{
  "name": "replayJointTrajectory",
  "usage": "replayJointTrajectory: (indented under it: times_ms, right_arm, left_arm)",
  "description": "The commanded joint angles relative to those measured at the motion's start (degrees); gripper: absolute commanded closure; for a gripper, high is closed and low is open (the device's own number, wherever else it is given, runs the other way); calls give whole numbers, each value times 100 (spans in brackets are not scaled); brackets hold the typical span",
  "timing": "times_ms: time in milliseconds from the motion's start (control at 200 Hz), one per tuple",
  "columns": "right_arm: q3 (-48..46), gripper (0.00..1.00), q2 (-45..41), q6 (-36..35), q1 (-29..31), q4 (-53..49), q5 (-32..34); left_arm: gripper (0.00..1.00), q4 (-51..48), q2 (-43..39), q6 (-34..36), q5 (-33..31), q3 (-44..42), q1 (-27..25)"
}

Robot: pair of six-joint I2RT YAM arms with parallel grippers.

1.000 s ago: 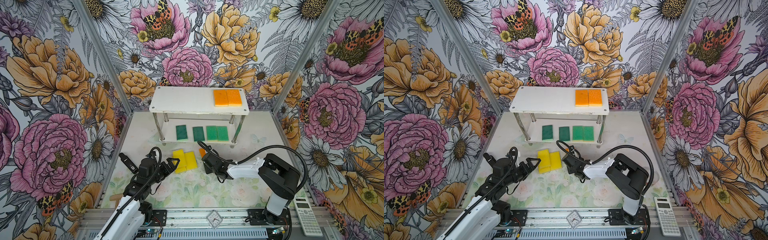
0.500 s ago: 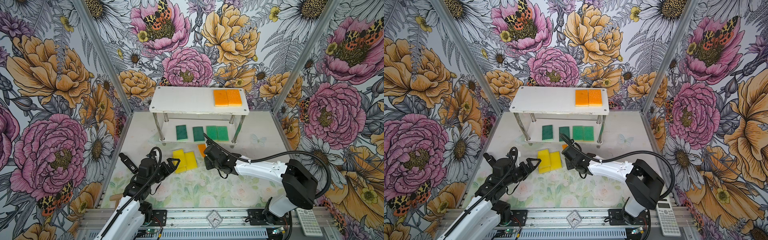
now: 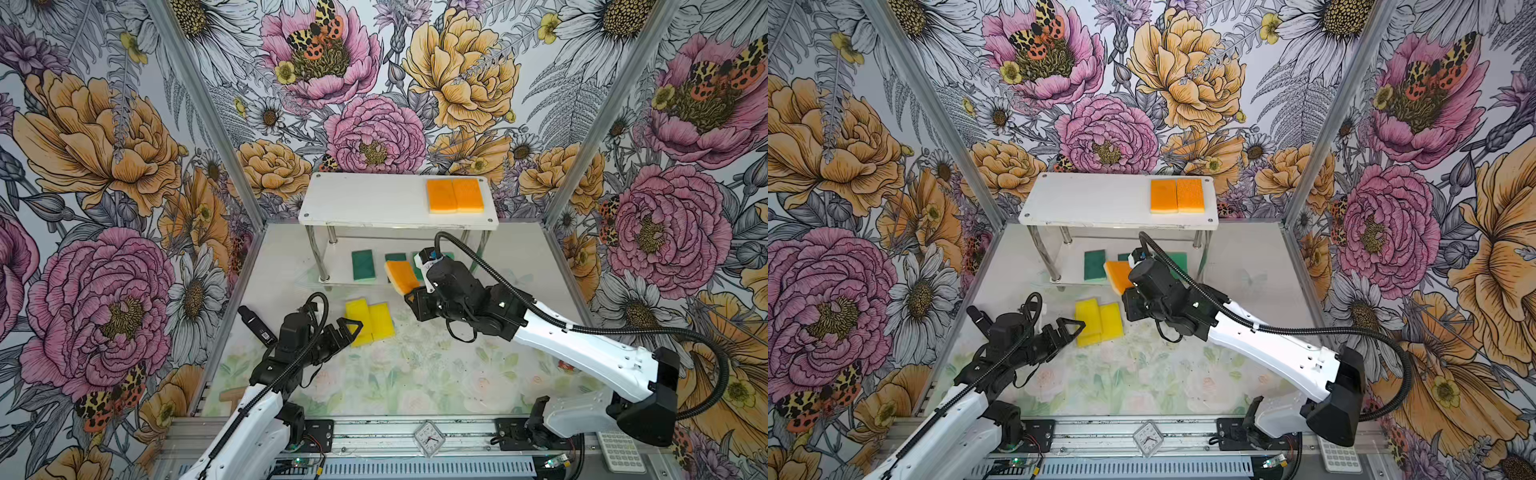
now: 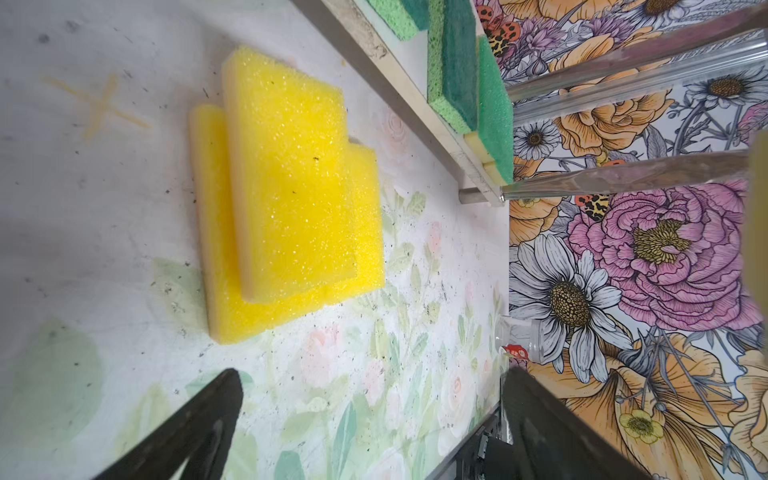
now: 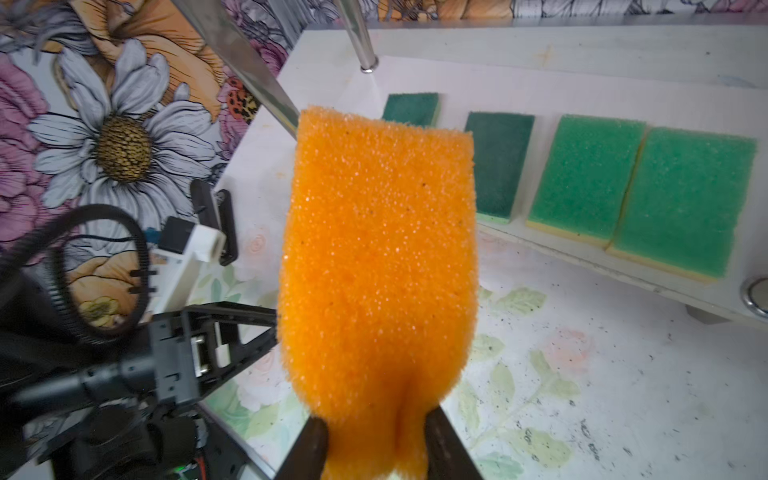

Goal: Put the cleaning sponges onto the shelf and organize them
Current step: 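Lift the orange sponge with the right gripper up toward the top shelf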

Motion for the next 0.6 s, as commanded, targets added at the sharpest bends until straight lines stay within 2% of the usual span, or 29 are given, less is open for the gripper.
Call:
replayJointTrajectory:
  times_ms: [0, 260, 595]
  right_arm:
    - [715, 67, -132, 56, 194, -557, 74]
    - [2391, 66, 288, -122, 371, -964, 380]
    - [4639, 61, 1592, -670, 239, -1224, 2210]
  left_arm:
    - [1, 86, 84, 306, 344, 242, 57]
    - [1, 209, 248, 398, 548, 257, 80]
    - [1, 281, 230, 372, 633, 220, 89]
